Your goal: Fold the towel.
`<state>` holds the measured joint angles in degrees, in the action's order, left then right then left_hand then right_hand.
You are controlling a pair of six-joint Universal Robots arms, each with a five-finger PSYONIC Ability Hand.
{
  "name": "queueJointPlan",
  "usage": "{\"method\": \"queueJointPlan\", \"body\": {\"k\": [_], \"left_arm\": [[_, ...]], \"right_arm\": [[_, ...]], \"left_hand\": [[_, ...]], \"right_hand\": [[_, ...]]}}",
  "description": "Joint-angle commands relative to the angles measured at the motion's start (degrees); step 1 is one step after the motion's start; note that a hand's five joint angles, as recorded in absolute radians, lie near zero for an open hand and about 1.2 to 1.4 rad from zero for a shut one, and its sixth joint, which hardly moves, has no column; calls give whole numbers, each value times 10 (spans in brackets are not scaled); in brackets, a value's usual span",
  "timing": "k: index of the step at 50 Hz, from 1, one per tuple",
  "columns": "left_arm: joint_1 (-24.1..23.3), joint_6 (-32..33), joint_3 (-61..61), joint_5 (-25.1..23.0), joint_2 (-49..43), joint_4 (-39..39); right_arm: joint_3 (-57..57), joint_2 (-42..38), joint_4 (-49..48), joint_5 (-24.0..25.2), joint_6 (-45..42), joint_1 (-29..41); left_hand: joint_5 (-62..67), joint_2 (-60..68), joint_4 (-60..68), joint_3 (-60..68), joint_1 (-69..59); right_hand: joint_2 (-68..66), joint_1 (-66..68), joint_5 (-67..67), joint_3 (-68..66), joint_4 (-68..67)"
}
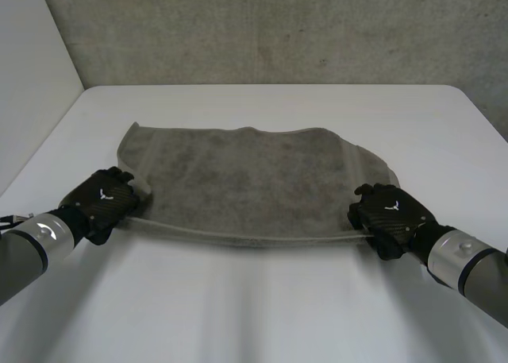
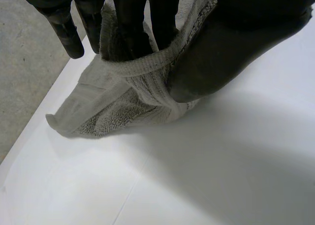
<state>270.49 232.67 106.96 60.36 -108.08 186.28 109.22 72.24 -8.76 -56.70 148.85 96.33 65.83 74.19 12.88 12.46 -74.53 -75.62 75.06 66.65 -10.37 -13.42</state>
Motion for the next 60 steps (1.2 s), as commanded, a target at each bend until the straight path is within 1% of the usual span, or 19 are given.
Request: {"method": "queueJointPlan", "body": {"k": [1,4,6,9,13,18,20,22,30,32,35,37,40,42,46,52,54,56,60], "left_arm": [[-7,-5,5,18,18,-44],[-7,-7,6,27,21,-66],[-4,-10,4,43,21,-113],[-1,-12,-2,49,24,-144],[1,-15,-8,50,33,-148],[0,-68,-14,50,67,-148],[-3,-127,-18,49,92,-153],[-5,-152,-18,49,104,-153],[-22,-239,-10,45,156,-189],[-21,-243,-9,44,162,-202],[-16,-244,-6,43,176,-227],[-14,-244,-5,42,187,-238],[-12,-243,-5,42,197,-245],[-6,-242,-5,41,198,-245],[6,-239,-10,40,192,-239],[7,-237,-28,43,147,-210],[-2,-237,-59,49,92,-182],[-3,-240,-76,49,68,-175],[-7,-245,-124,49,10,-170]], "right_arm": [[-4,11,55,3,-4,2],[-10,19,98,4,-23,2],[-16,21,125,4,-44,2],[-37,21,177,3,-91,2],[-60,22,219,4,-135,-4],[-86,58,251,4,-171,-59],[-86,66,252,4,-170,-69],[-86,74,254,6,-170,-77],[-77,114,337,74,-225,-115],[-74,120,395,105,-273,-143],[-69,122,424,120,-299,-156],[-62,122,474,141,-354,-176],[-60,122,491,148,-378,-182],[-59,117,512,160,-424,-190],[-69,113,511,164,-436,-188],[-138,20,511,164,-434,-179],[-167,-8,511,158,-432,-172],[-226,-60,516,153,-421,-157],[-296,-113,516,144,-393,-136]], "left_hand": [[42,58,-29,-25,-55],[42,58,-29,-25,-55],[42,58,-29,-25,-55],[42,58,-29,-25,-55],[42,58,-29,-25,-55],[42,58,-29,-25,-55],[42,58,-29,-25,-55],[42,58,-29,-25,-55],[42,58,-29,-25,-55],[42,58,-29,-25,-55],[42,58,-29,-25,-55],[42,58,-29,-25,-55],[42,58,-29,-25,-55],[42,58,-29,-25,-55],[42,58,-29,-25,-55],[42,58,-29,-25,-55],[42,58,-29,-25,-55],[42,58,-29,-25,-55],[42,58,-29,-25,-55]], "right_hand": [[-44,49,34,4,34],[-44,49,34,4,34],[-44,49,34,4,34],[-44,49,34,4,34],[-44,49,34,4,34],[-44,49,34,4,34],[-44,49,34,4,34],[-44,49,34,4,34],[-44,49,34,4,34],[-44,49,34,4,34],[-44,49,34,4,34],[-44,49,34,4,34],[-44,49,34,4,34],[-44,49,34,4,34],[-44,49,34,4,34],[-44,49,34,4,34],[-44,49,34,4,34],[-44,49,34,4,34],[-44,49,34,4,34]]}}
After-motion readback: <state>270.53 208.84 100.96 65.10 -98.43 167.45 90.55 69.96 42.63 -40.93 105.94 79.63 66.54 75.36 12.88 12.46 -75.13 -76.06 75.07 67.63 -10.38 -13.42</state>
